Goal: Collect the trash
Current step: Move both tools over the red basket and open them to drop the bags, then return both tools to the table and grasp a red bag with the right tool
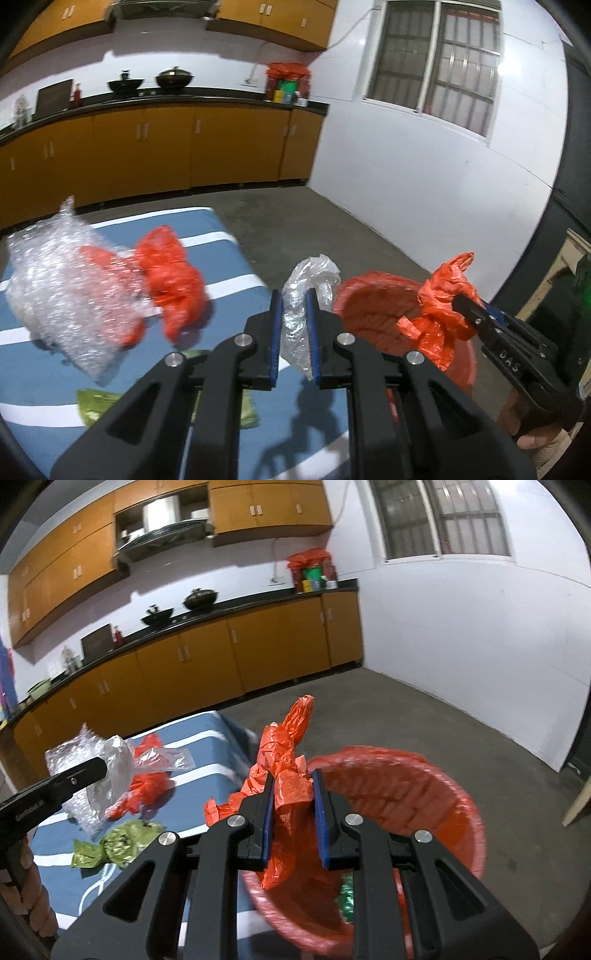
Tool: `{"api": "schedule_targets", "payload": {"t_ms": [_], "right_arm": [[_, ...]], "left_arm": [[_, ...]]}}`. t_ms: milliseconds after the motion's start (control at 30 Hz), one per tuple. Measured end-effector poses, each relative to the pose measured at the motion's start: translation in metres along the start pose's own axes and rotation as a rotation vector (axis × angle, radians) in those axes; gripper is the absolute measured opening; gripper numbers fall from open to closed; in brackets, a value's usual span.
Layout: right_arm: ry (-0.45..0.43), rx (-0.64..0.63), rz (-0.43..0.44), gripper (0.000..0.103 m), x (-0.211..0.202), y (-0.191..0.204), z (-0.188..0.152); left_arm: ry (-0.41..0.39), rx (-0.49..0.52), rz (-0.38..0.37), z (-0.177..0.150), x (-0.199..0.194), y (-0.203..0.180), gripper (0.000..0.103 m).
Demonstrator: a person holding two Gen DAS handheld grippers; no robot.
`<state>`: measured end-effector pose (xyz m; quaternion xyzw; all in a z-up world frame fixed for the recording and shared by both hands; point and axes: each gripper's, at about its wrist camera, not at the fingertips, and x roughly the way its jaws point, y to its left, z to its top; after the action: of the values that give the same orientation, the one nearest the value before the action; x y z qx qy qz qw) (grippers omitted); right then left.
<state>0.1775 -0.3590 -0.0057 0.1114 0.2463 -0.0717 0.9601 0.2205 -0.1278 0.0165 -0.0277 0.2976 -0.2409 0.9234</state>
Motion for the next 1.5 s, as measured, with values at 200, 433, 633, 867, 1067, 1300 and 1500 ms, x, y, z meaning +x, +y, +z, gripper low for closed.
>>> {"api": "schedule_targets", "payload": {"t_ms": [200, 433, 633, 867, 1067, 1300, 1500], "right_arm": [[-0.011, 0.049, -0.061, 0.019, -0.007, -0.03, 0.0], [-0.018, 0.09, -0.109, 0.019, -0.01, -0.053, -0.001], [-0.022, 0.118, -0.131, 0.019, -0.009, -0.067, -0.002], [-0.028, 0.139, -0.133, 0.02, -0.006, -0.076, 0.0], [-0.031, 0.145, -0.127, 0.035, -0.007, -0.081, -0.003], [-0.022, 0.156, -0.151, 0.038, -0.01, -0.083, -0.008], [-0.02, 0.144, -0.157, 0.038, -0.011, -0.08, -0.008]], "left_arm": [[0.02, 0.022, -0.06, -0.001, 0.015, -0.029, 0.014], [0.047, 0.047, -0.113, -0.002, 0.036, -0.057, 0.014], [0.065, 0.072, -0.152, -0.005, 0.05, -0.076, 0.014], [0.098, 0.075, -0.181, -0.008, 0.067, -0.091, 0.015], [0.144, 0.05, -0.177, -0.015, 0.084, -0.088, 0.027], [0.147, 0.043, -0.119, -0.021, 0.083, -0.07, 0.036], [0.101, 0.056, -0.016, -0.024, 0.064, -0.047, 0.052]]}}
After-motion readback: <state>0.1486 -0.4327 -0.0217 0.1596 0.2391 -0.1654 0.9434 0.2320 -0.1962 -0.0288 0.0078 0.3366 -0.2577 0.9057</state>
